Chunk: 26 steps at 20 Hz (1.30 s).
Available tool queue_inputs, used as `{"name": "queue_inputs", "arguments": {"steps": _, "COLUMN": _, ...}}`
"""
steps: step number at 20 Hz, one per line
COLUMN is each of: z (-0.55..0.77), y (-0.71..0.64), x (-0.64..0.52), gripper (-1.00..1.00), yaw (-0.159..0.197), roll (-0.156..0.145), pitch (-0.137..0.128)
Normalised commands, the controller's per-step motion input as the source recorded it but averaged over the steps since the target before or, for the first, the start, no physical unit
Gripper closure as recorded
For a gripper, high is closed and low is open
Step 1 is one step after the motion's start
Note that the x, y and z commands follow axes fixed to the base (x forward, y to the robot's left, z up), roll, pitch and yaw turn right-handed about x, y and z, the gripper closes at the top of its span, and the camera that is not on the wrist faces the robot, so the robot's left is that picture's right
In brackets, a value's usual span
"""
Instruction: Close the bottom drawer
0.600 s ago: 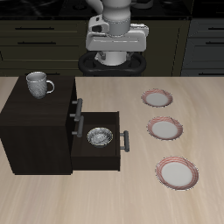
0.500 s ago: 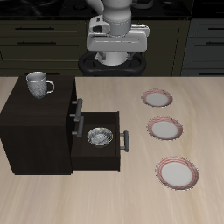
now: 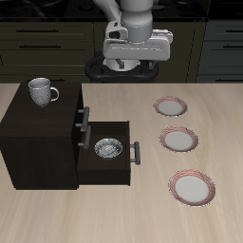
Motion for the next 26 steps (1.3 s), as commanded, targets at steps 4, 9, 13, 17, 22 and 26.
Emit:
{"name": "queue_inputs", "arguments": {"steps": 4, "z": -0.04, "y": 0.3, "x": 0.3, "gripper": -1.0, "yaw": -0.119, "roll": 0.002, "pitch": 0.028}}
{"name": "queue_inputs", "arguments": {"steps": 9, "z": -0.06, "y": 0.4, "x": 0.22, "gripper": -1.0, "yaw": -0.143, "roll": 0.028, "pitch": 0.017}}
{"name": "queue_inputs", "arguments": {"steps": 13, "z": 0.0, "y": 0.22, "x": 0.19, "gripper": -1.0, "yaw": -0.074, "roll": -0.004, "pitch": -0.023}}
{"name": "queue_inputs", "arguments": {"steps": 17, "z": -0.06, "y": 0.07, "x": 0.3, "gripper": -1.0, "yaw": -0.096, "roll": -0.031, "pitch": 0.004}}
{"name": "queue_inputs", "arguments": {"steps": 22, "z": -0.03, "y": 0.09, "x": 0.15, "gripper": -1.0, "yaw": -0.112, "roll": -0.012, "pitch": -0.03}}
{"name": "queue_inputs", "arguments": {"steps": 26, "z": -0.05, "y": 0.03, "x": 0.21, "gripper": -1.0, "yaw": -0.135, "roll": -0.013, "pitch": -0.014}}
